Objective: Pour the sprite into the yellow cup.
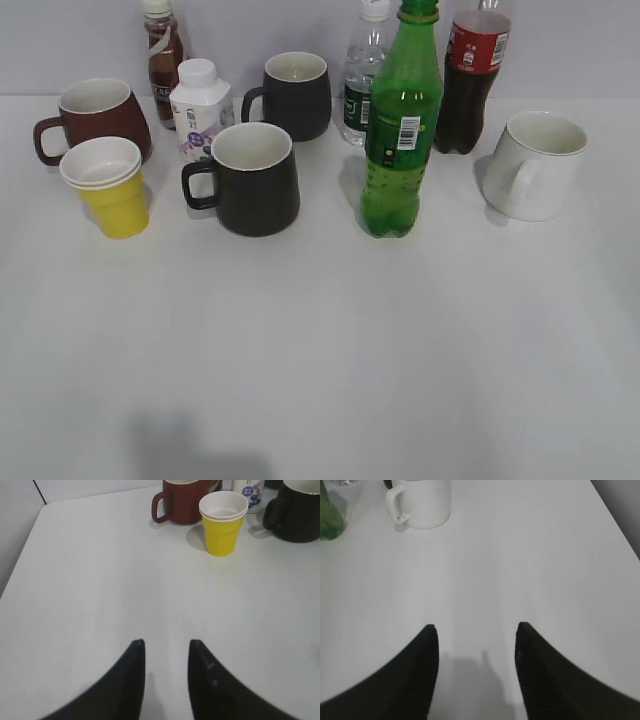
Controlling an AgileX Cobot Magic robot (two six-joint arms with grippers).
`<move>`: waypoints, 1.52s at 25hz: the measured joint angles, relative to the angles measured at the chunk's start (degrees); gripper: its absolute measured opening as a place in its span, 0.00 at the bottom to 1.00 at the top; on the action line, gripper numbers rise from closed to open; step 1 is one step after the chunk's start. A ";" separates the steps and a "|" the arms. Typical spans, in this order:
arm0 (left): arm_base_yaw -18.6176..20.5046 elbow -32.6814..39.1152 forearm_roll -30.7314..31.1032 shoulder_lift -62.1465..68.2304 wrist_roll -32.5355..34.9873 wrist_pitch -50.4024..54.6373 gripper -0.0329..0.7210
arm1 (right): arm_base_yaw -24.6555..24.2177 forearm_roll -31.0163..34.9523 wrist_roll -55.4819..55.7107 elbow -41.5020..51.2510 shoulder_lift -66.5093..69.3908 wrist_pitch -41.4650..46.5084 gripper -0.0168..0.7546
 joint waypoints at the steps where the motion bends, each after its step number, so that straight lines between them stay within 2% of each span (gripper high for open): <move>1: 0.00 0.00 0.00 0.00 0.00 0.00 0.35 | 0.00 0.00 0.00 0.00 0.00 0.00 0.51; 38: 0.00 0.00 0.00 0.00 0.00 0.00 0.35 | 0.00 0.00 0.00 0.00 0.00 0.00 0.51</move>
